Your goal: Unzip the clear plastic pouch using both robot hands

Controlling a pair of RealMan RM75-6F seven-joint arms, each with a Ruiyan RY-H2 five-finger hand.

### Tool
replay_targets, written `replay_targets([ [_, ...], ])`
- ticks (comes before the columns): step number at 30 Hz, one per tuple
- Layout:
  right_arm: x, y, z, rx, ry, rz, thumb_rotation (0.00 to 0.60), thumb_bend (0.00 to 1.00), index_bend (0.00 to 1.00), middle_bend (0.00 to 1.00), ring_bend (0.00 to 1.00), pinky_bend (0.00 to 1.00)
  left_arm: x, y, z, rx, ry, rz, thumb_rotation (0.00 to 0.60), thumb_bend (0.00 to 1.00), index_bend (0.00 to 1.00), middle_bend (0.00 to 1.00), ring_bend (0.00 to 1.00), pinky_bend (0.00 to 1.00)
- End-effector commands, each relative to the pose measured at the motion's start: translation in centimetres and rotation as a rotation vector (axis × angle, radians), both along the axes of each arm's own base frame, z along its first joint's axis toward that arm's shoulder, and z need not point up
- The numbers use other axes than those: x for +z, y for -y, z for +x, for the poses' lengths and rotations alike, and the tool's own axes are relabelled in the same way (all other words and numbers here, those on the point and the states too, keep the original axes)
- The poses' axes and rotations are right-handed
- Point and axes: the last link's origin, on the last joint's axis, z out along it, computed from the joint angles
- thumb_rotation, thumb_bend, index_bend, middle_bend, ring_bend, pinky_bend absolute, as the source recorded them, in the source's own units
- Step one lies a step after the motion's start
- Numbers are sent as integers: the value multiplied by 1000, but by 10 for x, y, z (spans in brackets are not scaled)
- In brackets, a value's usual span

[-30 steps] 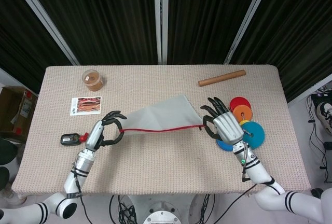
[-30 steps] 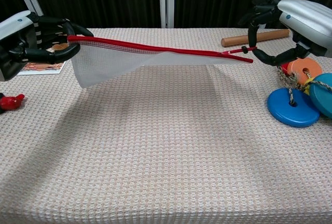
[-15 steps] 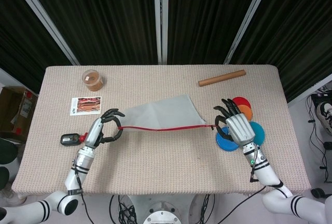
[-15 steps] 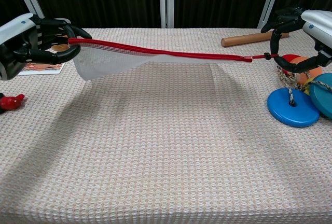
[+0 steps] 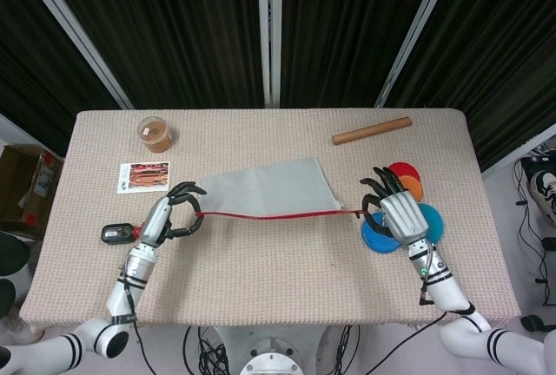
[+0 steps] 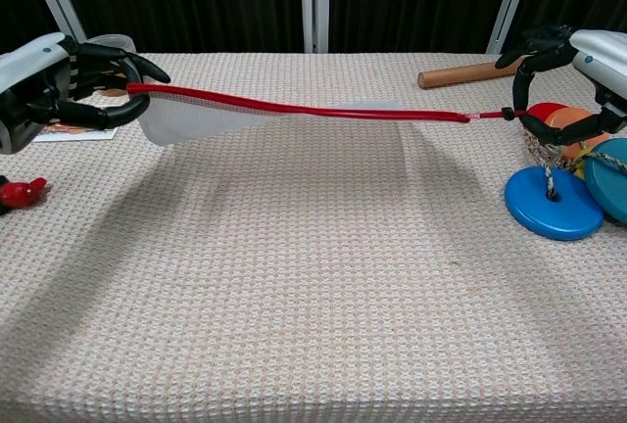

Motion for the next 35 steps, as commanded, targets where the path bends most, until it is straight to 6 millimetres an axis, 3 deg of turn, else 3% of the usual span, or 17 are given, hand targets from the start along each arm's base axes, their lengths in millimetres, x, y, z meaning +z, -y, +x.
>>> replay_targets([
  [1, -2, 0, 0, -24, -32, 43, 600, 231, 313, 83, 0, 0, 3, 0, -5, -62, -187, -11, 600, 402, 312, 199, 119, 174],
  [2, -2, 2, 1, -37, -47, 60, 600, 135, 141, 45, 0, 0, 5, 1, -7, -77, -254, -9, 600, 380, 264, 183, 117, 172],
  [3, -3, 2, 1, -46, -56, 75, 600, 80, 48, 19, 0, 0, 6, 2, -8, -87, -306, -8, 600, 353, 224, 165, 113, 169],
  [5, -2, 3, 3, -59, -72, 99, 600, 24, 0, 2, 0, 0, 11, 4, -11, -99, -391, 1, 600, 294, 173, 141, 106, 166],
  [9, 10, 2, 6, -82, -99, 115, 600, 0, 0, 0, 0, 0, 27, 11, -19, -92, -527, 41, 600, 229, 141, 133, 105, 165],
  [14, 40, -2, 2, -104, -25, 49, 600, 1, 0, 2, 0, 0, 62, 19, -42, 5, -597, 149, 600, 207, 149, 143, 107, 165],
  [19, 76, -13, -15, -123, -24, -72, 600, 143, 39, 149, 0, 75, 101, 32, -78, 102, -708, 293, 600, 200, 206, 162, 119, 167],
  [22, 98, -28, -27, -156, -40, -122, 600, 198, 136, 164, 0, 100, 123, 46, -100, 155, -790, 361, 600, 197, 219, 164, 119, 166],
  [28, 129, -67, -52, -242, -30, -143, 600, 212, 140, 151, 0, 96, 150, 87, -127, 205, -850, 349, 600, 197, 225, 164, 119, 166],
  [35, 139, -104, -70, -302, 31, -149, 600, 224, 140, 136, 0, 86, 160, 130, -129, 241, -836, 319, 600, 188, 231, 164, 119, 166],
])
